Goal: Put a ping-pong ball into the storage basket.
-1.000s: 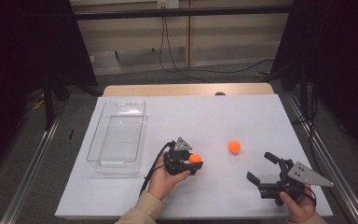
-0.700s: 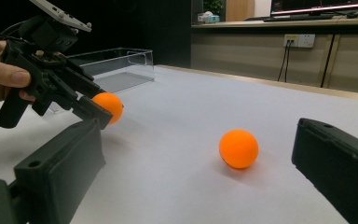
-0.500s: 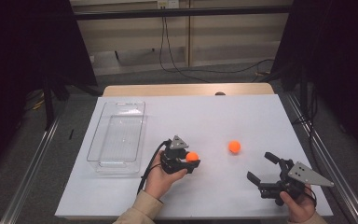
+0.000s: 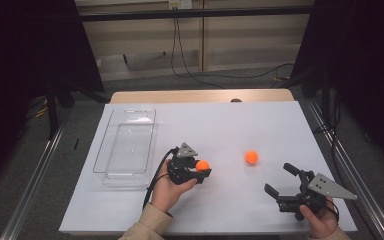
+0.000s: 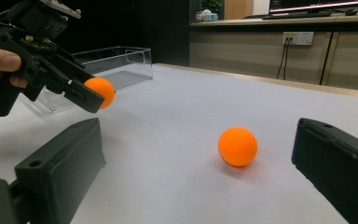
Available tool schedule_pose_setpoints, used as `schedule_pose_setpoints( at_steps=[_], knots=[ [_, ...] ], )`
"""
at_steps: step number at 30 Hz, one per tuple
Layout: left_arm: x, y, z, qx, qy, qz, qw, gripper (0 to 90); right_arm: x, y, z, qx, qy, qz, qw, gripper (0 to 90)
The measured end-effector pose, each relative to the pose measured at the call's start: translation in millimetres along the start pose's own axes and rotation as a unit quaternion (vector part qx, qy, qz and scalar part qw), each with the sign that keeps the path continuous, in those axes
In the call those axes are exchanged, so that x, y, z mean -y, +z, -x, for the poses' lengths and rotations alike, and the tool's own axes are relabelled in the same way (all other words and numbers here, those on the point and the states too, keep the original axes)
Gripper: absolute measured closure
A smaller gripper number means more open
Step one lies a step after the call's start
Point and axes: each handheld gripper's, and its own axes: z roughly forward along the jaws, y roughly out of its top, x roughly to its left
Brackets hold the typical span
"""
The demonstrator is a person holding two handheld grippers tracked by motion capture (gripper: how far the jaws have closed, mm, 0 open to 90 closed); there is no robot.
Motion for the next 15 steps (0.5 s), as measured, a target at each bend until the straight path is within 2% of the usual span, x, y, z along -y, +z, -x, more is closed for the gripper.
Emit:
schedule_pose_setpoints(
  at_steps=[15],
  knots=[
    [-1.0, -8.5, -5.5, -0.004, -0.008, 0.002, 1.0000, 50.9, 0.2, 0.0, 0.2, 0.001, -0.002, -0.001, 1.0000, 1.7]
  ],
)
